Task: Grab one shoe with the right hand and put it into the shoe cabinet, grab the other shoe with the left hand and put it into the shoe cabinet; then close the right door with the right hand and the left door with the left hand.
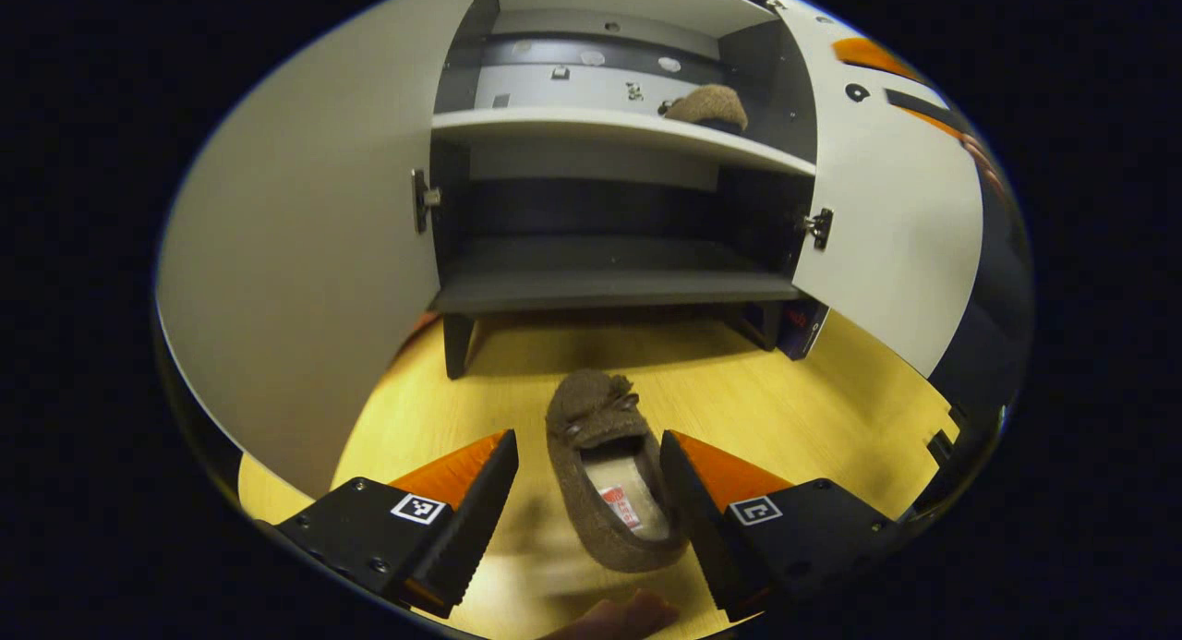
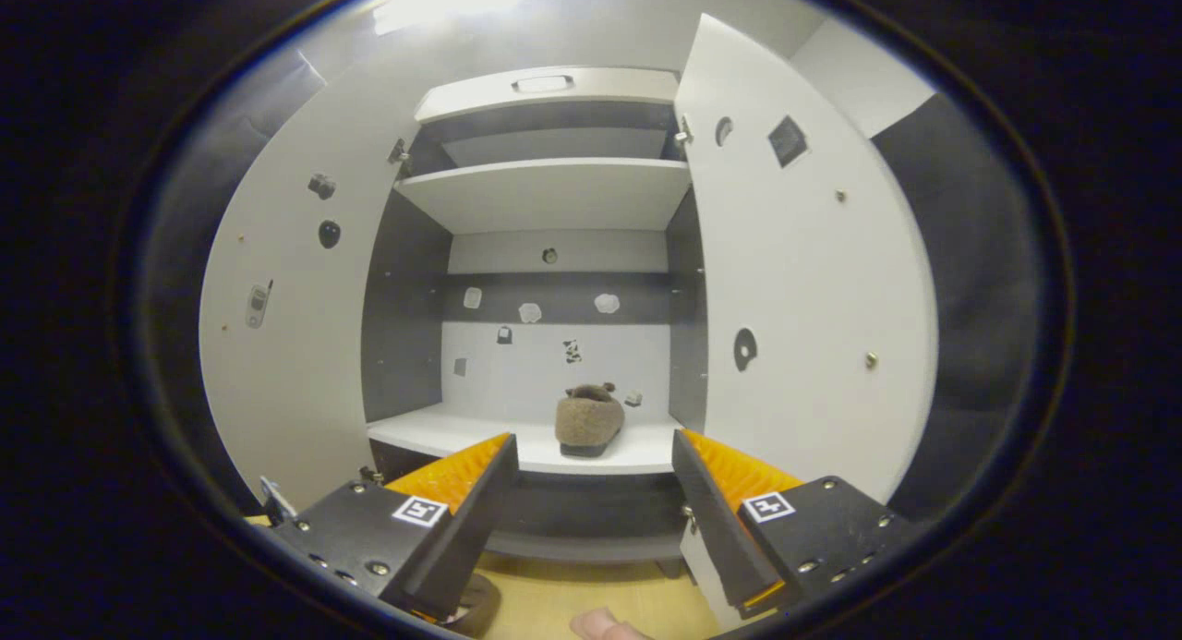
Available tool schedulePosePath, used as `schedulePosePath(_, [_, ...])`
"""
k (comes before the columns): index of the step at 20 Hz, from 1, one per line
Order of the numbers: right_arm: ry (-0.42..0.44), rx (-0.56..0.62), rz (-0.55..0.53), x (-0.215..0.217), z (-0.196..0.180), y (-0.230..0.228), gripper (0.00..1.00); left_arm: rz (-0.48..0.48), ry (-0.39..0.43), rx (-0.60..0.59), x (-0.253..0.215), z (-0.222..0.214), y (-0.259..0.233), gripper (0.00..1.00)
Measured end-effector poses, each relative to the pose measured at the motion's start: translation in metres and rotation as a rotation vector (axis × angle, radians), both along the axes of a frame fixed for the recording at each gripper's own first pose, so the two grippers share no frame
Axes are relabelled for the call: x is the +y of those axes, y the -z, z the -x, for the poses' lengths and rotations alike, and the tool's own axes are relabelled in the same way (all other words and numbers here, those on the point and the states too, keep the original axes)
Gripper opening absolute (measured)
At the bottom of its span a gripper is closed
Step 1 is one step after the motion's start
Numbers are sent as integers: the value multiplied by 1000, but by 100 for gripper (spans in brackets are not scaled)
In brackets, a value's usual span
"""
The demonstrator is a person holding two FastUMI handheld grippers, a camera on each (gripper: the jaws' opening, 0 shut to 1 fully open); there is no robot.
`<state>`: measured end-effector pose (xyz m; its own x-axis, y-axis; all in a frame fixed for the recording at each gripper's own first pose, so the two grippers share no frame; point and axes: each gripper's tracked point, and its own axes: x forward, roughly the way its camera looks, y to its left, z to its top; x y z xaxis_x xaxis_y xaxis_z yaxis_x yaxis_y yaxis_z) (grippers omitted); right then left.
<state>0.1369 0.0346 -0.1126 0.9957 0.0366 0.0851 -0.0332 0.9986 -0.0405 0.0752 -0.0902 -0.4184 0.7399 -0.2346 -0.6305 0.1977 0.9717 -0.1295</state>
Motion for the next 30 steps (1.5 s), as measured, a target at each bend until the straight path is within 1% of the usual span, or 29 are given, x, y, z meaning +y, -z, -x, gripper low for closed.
schedulePosePath(1, [3,-1,-4,-3,7,7,98,-3,2,26,0,1,6,96])
schedulePosePath(2, [-1,5,-14,-3,14,13,100,-9,0,41,1,-2,12,96])
schedulePosePath(4, [-34,29,-26,-1,22,27,100,-11,-12,70,4,-8,22,95])
schedulePosePath(5, [-41,40,-27,-3,24,34,99,-6,-12,79,4,-12,27,91])
schedulePosePath(6, [-44,47,-22,-6,24,39,100,-5,-16,99,6,-13,33,88])
schedulePosePath(7, [-40,48,-18,-10,23,42,100,-17,-26,132,9,-13,42,83])
schedulePosePath(9, [-31,42,-8,-16,20,47,100,-47,-34,170,14,-16,56,83])
schedulePosePath(10, [-33,43,-8,-19,18,50,100,-48,-37,192,14,-17,62,82])
schedulePosePath(11, [-41,52,-14,-18,17,54,100,-30,-38,203,11,-20,68,77])
schedulePosePath(12, [-58,68,-26,-17,15,60,100,-28,-42,217,11,-24,73,69])
schedulePosePath(14, [-97,92,-65,-14,13,67,100,-20,-51,246,8,-29,84,39])
schedulePosePath(15, [-108,104,-81,-14,11,70,100,-27,-47,256,8,-30,87,29])
schedulePosePath(16, [-113,119,-91,-15,9,75,100,-56,-59,235,14,-36,85,27])
schedulePosePath(17, [-111,132,-95,-18,9,78,100,-66,-58,229,16,-38,84,7])
schedulePosePath(18, [-107,139,-97,-22,8,81,100,-69,-51,227,16,-35,80,4])
schedulePosePath(19, [-98,145,-98,-26,9,82,100,-72,-49,219,17,-34,76,1])
schedulePosePath(22, [-84,167,-117,-36,9,87,100,-76,-44,122,16,-38,39,1])
schedulePosePath(26, [-60,188,-145,-47,9,89,100,-37,-43,-13,9,-46,-23,1])
schedulePosePath(27, [-57,185,-148,-49,10,88,98,-24,-45,-52,7,-48,-40,1])
schedulePosePath(30, [-45,176,-166,-55,14,87,98,2,-50,-183,6,-59,-88,0])
